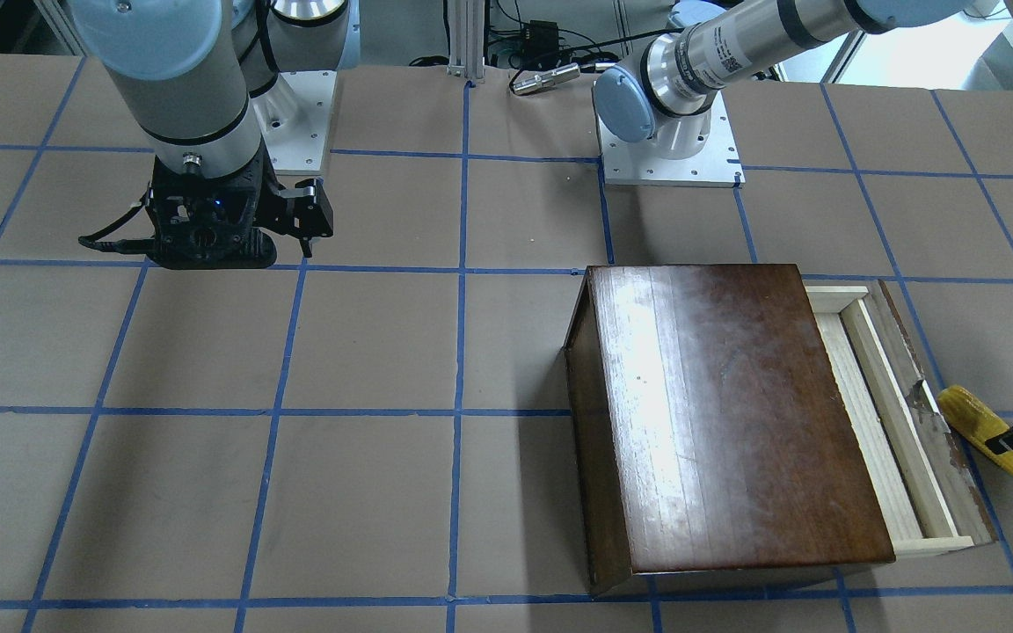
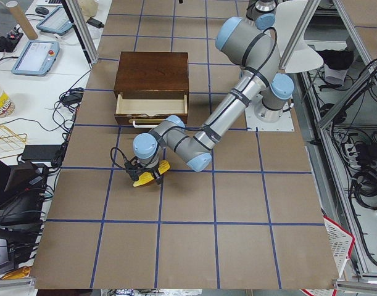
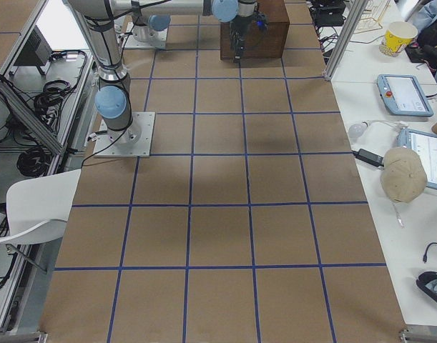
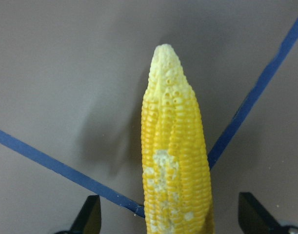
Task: Open drawer and put corn inside
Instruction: 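Lower the left gripper and grasp the yellow corn cob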
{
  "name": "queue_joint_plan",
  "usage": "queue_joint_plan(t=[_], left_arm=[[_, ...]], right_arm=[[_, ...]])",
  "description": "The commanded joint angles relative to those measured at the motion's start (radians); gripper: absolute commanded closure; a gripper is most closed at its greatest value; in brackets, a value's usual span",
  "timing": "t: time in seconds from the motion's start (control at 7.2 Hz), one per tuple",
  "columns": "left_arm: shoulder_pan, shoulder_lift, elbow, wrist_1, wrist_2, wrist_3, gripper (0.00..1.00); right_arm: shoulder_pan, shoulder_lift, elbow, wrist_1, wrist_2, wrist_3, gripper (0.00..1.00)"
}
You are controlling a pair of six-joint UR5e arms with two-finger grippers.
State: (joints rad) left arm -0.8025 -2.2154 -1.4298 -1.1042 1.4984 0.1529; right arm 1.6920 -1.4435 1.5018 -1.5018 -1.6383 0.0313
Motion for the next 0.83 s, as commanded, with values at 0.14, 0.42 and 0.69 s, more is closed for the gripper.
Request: queue_joint_plan(t=[0.14,0.42,0.69], left_arm=[[-0.009,-0.023,0.0,-0.003,0.002,-0.032,0.39],[-0.009,-0.026,0.002,-0.009,0.002,-0.033,0.75],[-0.009,-0.017,0.005,-0.019,0.0,-0.03,1.0]], right_arm=[[0.0,0.0,0.0,0.0,0.0,-0.001,0.0],[0.0,0.0,0.0,0.0,0.0,-0.001,0.0],[0.0,0.0,0.0,0.0,0.0,-0.001,0.0]])
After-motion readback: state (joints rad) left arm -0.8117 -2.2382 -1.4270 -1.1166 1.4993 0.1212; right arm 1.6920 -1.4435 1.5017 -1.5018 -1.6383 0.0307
